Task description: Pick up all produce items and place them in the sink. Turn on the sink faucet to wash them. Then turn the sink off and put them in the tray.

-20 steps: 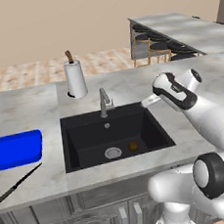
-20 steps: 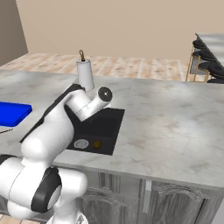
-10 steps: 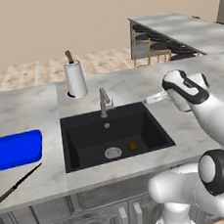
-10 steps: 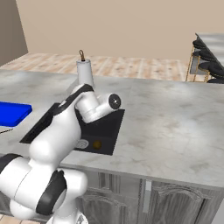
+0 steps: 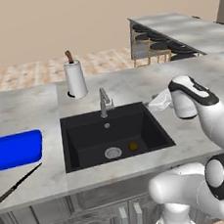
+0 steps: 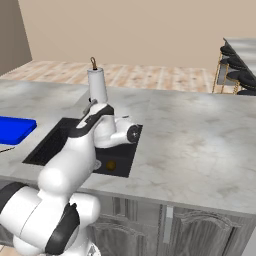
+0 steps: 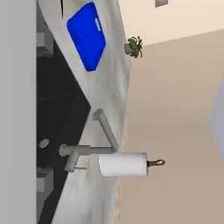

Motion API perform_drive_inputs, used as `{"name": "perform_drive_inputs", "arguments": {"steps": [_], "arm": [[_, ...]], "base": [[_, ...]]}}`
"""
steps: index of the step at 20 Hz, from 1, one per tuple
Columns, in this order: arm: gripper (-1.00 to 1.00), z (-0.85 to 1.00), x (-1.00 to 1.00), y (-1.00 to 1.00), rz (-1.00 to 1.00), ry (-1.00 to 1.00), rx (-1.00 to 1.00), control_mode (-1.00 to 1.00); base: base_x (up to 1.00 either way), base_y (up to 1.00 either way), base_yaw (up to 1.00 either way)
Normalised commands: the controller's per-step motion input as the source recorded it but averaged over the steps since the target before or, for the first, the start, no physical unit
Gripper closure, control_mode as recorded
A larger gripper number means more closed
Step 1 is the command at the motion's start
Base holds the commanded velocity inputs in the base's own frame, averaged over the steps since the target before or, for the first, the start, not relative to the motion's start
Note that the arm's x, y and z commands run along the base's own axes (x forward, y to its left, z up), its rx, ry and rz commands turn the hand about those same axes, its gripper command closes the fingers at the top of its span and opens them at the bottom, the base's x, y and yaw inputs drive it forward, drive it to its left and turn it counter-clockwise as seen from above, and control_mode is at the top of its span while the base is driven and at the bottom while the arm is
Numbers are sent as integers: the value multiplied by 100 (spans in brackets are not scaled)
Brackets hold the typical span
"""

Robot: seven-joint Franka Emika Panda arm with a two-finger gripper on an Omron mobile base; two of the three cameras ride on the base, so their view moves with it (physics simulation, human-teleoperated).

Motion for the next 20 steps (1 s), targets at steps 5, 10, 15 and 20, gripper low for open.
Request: {"name": "perform_drive_inputs", "arguments": {"steps": [5, 10, 15, 20], "arm": [[-100, -18, 11, 16, 0, -9, -7, -100], [-100, -19, 14, 14, 0, -7, -5, -100], [-100, -12, 25, 14, 0, -2, -2, -100], [-100, 0, 29, 11, 0, -3, 0, -100]], "base": [[0, 0, 0], [0, 0, 0], [0, 0, 0], [0, 0, 0]]}}
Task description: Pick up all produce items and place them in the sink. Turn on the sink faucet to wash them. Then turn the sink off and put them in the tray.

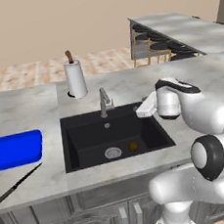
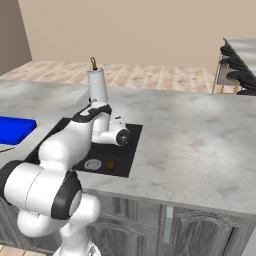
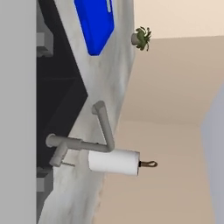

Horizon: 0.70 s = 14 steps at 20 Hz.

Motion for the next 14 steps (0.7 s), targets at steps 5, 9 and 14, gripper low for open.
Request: {"name": "perform_drive_inputs", "arguments": {"steps": [5, 9, 14], "arm": [[-100, -7, 27, 7, 0, -6, -1, -100], [-100, -21, 25, 11, 0, -4, -8, -100], [-100, -9, 28, 8, 0, 0, -4, -100]], "base": [[0, 0, 0], [0, 0, 0], [0, 0, 0]]}}
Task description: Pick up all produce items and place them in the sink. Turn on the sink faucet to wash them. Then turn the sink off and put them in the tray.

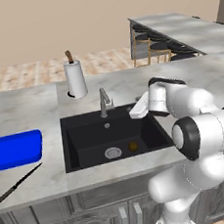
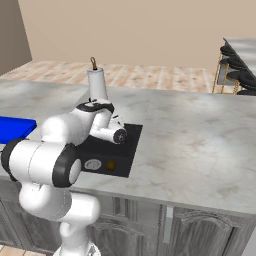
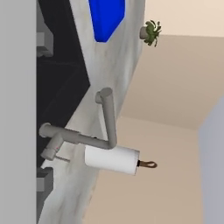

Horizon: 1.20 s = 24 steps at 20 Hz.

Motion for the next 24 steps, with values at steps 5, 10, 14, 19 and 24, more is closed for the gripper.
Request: {"name": "perform_drive_inputs", "arguments": {"steps": [5, 10, 14, 19, 24], "arm": [[-100, -4, 31, 7, 0, 0, -2, -100], [-100, -5, 31, 3, 0, 0, 0, -100], [-100, -5, 31, 0, 0, 0, 0, -100], [-100, -8, 30, 0, 0, 0, 0, -100], [-100, -11, 30, 0, 0, 0, 0, -100]], "base": [[0, 0, 0], [0, 0, 0], [0, 0, 0], [0, 0, 0], [0, 0, 0]]}}
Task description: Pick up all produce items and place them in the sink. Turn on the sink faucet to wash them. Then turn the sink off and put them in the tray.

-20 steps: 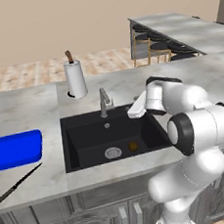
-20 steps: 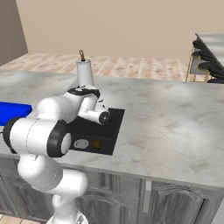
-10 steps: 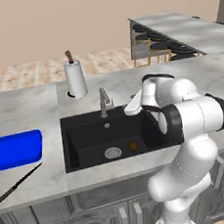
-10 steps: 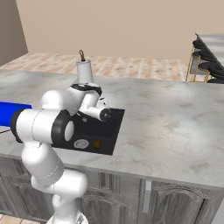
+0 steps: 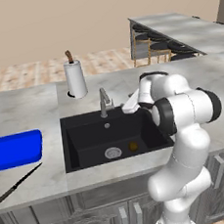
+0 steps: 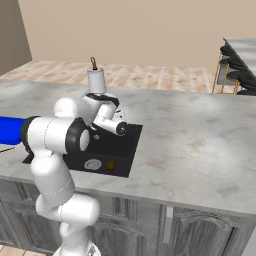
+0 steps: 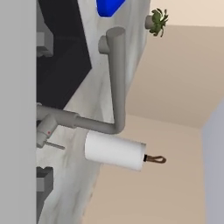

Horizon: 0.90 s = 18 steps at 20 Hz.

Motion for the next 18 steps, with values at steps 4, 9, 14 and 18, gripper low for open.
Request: {"name": "perform_drive_inputs", "arguments": {"steps": [4, 9, 14, 18], "arm": [[-100, -14, 29, 0, 0, 0, -1, -100], [-100, -17, 30, 3, 0, 0, -2, -100], [-100, -16, 33, 5, 0, 0, -2, -100], [-100, -18, 31, 5, 0, 0, -2, -100]], "base": [[0, 0, 0], [0, 0, 0], [0, 0, 0], [0, 0, 0]]}}
